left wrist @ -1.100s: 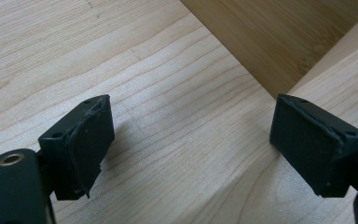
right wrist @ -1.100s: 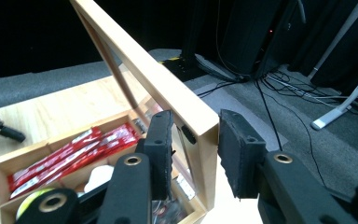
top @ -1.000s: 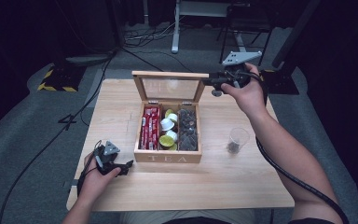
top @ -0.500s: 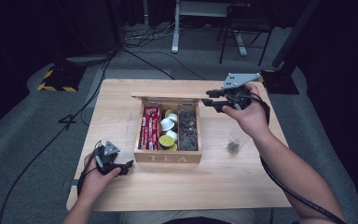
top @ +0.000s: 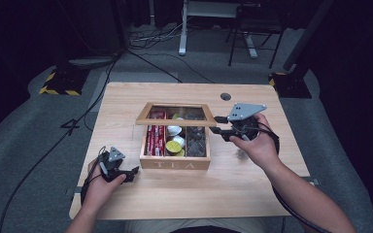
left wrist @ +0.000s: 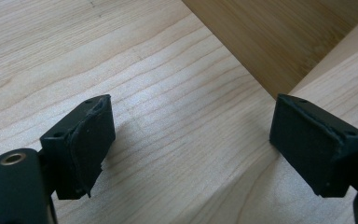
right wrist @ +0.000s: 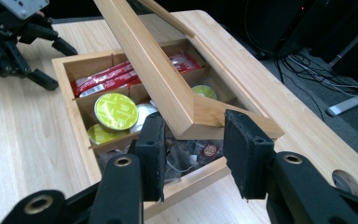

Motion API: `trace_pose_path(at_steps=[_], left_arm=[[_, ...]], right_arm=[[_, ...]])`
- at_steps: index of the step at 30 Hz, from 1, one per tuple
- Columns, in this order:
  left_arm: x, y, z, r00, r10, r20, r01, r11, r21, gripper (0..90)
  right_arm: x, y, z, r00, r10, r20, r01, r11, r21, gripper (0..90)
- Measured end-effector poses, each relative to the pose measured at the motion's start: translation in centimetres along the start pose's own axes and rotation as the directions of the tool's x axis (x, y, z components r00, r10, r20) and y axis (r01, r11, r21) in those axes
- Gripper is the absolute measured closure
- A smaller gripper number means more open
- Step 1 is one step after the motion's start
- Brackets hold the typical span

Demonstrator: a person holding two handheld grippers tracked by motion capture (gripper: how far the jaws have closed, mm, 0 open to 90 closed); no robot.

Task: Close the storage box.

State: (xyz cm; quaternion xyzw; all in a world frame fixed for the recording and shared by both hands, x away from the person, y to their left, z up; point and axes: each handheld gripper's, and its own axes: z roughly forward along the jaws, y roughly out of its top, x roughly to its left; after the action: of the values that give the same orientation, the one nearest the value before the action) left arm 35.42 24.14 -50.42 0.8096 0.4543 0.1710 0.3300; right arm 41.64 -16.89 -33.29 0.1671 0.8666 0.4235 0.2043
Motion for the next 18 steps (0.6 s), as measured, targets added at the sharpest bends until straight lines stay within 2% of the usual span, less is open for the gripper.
trace_pose_path(at_steps=[4, 18], left_arm=[[0.0, 0.0, 0.0, 1.0000, -0.001, -0.001, 0.001, 1.0000, 0.000, 14.6], [0.0, 0.0, 0.0, 1.0000, -0.003, -0.003, 0.003, 1.0000, 0.000, 14.5]], right_arm=[[0.4, -0.5, 0.1, 1.0000, -0.001, -0.006, 0.001, 1.000, 0.009, 60.1], [1.9, -3.0, 0.6, 0.9983, 0.048, -0.035, -0.047, 0.999, 0.014, 59.0]])
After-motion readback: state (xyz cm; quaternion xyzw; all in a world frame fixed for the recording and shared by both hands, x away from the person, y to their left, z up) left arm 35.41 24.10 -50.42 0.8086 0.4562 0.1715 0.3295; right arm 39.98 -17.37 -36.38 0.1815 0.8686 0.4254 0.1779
